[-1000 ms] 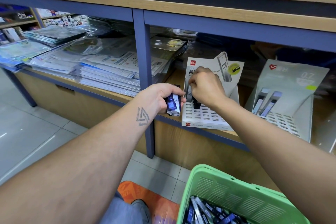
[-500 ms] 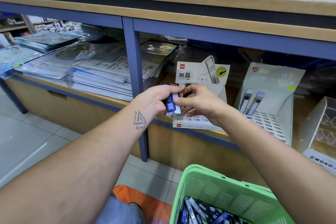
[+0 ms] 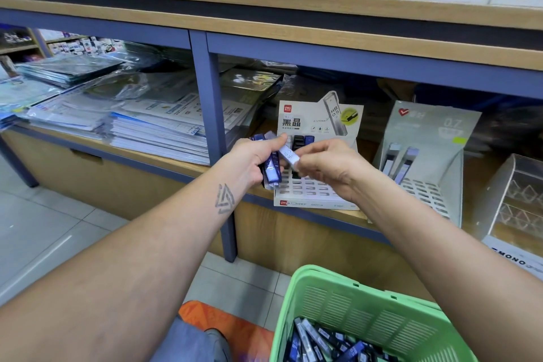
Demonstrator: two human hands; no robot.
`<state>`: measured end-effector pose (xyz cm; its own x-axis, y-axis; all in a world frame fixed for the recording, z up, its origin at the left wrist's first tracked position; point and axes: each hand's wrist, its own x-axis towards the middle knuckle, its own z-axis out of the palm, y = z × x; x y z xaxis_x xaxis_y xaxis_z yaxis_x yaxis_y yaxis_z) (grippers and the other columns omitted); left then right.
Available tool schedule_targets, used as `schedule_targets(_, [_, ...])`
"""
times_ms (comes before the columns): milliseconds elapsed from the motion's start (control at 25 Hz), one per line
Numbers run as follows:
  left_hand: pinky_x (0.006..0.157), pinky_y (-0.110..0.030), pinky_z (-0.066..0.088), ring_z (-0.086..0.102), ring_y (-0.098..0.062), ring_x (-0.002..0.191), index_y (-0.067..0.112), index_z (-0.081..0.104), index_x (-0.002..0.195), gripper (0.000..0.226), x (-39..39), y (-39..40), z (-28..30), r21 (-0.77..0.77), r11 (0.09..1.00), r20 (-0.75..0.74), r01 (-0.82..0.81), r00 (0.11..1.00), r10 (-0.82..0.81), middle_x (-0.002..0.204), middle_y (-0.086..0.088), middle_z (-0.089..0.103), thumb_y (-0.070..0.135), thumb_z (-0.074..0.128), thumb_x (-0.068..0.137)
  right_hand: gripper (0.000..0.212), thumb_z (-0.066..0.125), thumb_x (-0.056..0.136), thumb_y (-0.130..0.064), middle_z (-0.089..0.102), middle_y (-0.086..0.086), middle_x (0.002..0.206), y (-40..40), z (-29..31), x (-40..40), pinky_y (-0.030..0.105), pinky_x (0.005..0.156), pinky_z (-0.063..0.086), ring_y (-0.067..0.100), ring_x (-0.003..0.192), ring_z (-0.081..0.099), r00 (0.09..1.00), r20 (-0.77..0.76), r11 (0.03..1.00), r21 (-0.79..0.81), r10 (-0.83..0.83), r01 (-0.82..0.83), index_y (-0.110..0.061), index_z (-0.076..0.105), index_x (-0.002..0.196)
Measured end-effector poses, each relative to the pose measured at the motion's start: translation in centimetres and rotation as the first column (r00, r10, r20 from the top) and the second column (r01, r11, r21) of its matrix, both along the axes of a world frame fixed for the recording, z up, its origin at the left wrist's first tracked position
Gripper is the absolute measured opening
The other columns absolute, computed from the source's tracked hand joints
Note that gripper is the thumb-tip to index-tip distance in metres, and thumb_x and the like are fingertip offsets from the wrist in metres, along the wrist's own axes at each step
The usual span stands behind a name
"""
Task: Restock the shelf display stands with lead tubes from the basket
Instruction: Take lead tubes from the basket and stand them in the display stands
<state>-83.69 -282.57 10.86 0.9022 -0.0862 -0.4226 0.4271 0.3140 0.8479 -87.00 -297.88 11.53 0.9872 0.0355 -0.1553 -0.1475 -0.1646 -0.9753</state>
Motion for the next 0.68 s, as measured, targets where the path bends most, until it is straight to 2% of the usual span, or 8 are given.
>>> schedule_targets(40, [0.055,-0.03,0.057,0.065,-0.018,0.061,0.003,0.067,0.096,0.018,0.0,0.1,0.0,0.014,1.0,-0.024,0.017,1.0,-0.017,0.077,-0.009,0.07,0.018,0.075,0.089,0.019,0.067,0.084,0.004,0.074,0.011,0.091,-0.2,0.1,0.5,0.02,0.06,0.053,0.015,0.074,0.064,0.996,0.051,0.997,-0.042,-0.068,0.07,-0.006,0.076,0.098])
schedule_targets(120, [0.057,-0.028,0.053,0.057,-0.015,0.058,0.004,0.065,0.089,0.015,0.2,0.7,-0.1,0.031,0.997,-0.081,0.067,0.995,-0.065,0.069,-0.005,0.062,0.018,0.07,0.093,0.025,0.057,0.093,-0.004,0.071,0.002,0.098,-0.6,0.4,1.4,0.017,0.059,0.047,0.008,0.078,0.059,0.967,0.201,0.971,-0.149,-0.154,0.186,-0.013,0.077,0.106])
schedule_targets(200, [0.055,-0.028,0.054,0.056,-0.015,0.055,0.002,0.06,0.083,0.015,0.4,1.4,-0.2,0.07,0.993,-0.131,0.1,0.987,-0.09,0.063,-0.007,0.059,0.008,0.063,0.096,0.028,0.055,0.099,-0.009,0.065,-0.006,0.101,-0.9,0.5,2.6,0.019,0.068,0.047,0.005,0.083,0.056,0.917,0.388,0.903,-0.354,-0.095,0.243,-0.02,0.075,0.113])
schedule_targets(280, [0.045,-0.024,0.054,0.057,-0.016,0.045,0.0,0.057,0.078,0.018,0.4,1.9,-0.2,0.099,0.988,-0.16,0.115,0.982,-0.098,0.056,-0.01,0.058,0.001,0.057,0.096,0.025,0.063,0.096,-0.009,0.063,-0.009,0.096,-0.7,0.7,3.3,0.028,0.078,0.052,0.009,0.087,0.059,0.86,0.507,0.81,-0.527,0.058,0.256,-0.021,0.07,0.117])
schedule_targets(360, [0.041,-0.024,0.054,0.059,-0.018,0.045,-0.001,0.056,0.078,0.018,0.2,2.2,0.0,0.109,0.988,-0.168,0.106,0.982,-0.087,0.062,-0.013,0.059,-0.001,0.056,0.096,0.023,0.072,0.091,-0.012,0.065,-0.008,0.091,0.0,0.4,4.2,0.035,0.081,0.057,0.013,0.087,0.063,0.821,0.543,0.725,-0.636,0.175,0.266,-0.022,0.069,0.11])
schedule_targets(480, [0.044,-0.024,0.053,0.06,-0.019,0.045,-0.001,0.056,0.079,0.018,0.0,2.6,0.2,0.113,0.989,-0.17,0.098,0.982,-0.078,0.065,-0.013,0.059,-0.002,0.056,0.097,0.015,0.075,0.089,-0.015,0.072,0.0,0.095,1.2,-0.7,5.3,0.041,0.082,0.059,0.02,0.09,0.067,0.818,0.505,0.611,-0.749,0.274,0.258,-0.022,0.074,0.102])
schedule_targets(680, [0.046,-0.024,0.054,0.058,-0.018,0.051,-0.001,0.057,0.077,0.018,0.2,3.0,0.3,0.128,0.986,-0.187,0.108,0.979,-0.083,0.054,-0.012,0.061,0.0,0.058,0.096,0.015,0.073,0.087,-0.013,0.074,0.004,0.095,2.0,-1.7,6.1,0.044,0.08,0.059,0.027,0.092,0.068,0.814,0.497,0.539,-0.792,0.3,0.285,-0.024,0.076,0.097])
